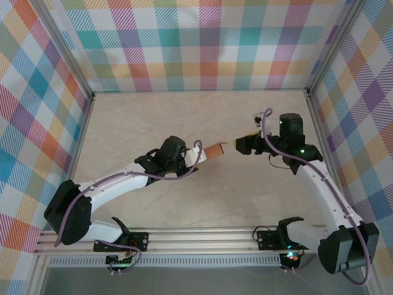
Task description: Fold the paper box
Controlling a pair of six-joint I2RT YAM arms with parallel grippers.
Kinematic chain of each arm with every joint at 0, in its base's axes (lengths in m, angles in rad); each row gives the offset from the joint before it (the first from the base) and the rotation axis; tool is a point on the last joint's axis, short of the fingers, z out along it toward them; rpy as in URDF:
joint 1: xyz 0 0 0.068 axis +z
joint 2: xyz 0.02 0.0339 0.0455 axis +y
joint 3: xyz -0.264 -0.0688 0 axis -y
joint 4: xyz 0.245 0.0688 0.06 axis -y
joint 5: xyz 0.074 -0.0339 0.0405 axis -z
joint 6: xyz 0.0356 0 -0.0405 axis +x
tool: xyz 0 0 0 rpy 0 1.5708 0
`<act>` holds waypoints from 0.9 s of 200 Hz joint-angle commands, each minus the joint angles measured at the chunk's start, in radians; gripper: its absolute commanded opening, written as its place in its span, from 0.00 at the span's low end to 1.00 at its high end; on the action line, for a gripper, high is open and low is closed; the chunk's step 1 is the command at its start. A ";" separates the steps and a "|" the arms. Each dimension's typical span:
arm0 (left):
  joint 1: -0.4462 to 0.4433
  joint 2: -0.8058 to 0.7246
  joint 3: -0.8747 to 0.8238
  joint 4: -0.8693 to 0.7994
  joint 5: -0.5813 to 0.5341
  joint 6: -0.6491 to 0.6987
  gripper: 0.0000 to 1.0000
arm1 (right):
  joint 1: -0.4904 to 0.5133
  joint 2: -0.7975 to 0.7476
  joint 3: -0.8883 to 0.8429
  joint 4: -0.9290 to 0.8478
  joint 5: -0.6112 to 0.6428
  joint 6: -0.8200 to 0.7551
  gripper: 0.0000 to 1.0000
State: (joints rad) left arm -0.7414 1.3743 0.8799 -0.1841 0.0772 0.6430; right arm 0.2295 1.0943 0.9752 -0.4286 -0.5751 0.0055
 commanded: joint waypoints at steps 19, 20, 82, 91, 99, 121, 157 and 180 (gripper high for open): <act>0.037 0.066 0.085 -0.239 0.146 0.012 0.22 | 0.087 0.114 0.118 -0.234 0.061 -0.485 0.75; 0.038 0.068 0.086 -0.242 0.146 0.013 0.22 | 0.089 0.119 0.121 -0.239 0.064 -0.493 0.75; 0.082 0.098 0.151 -0.337 0.209 0.070 0.21 | 0.116 0.360 0.327 -0.461 0.064 -0.709 0.57; 0.083 0.104 0.154 -0.343 0.218 0.070 0.21 | 0.123 0.381 0.342 -0.476 0.042 -0.720 0.56; 0.083 0.111 0.158 -0.349 0.221 0.072 0.21 | 0.130 0.393 0.349 -0.481 0.028 -0.725 0.54; 0.086 0.131 0.162 -0.362 0.223 0.076 0.21 | 0.150 0.432 0.364 -0.472 0.032 -0.724 0.50; 0.086 0.153 0.171 -0.373 0.239 0.075 0.21 | 0.178 0.493 0.390 -0.473 0.032 -0.731 0.47; 0.086 0.162 0.171 -0.373 0.241 0.077 0.21 | 0.184 0.517 0.392 -0.463 0.052 -0.733 0.39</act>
State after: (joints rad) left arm -0.6624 1.5215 1.0279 -0.5251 0.2817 0.7036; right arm 0.4038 1.5906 1.3354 -0.8700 -0.5049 -0.6960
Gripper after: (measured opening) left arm 0.372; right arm 0.400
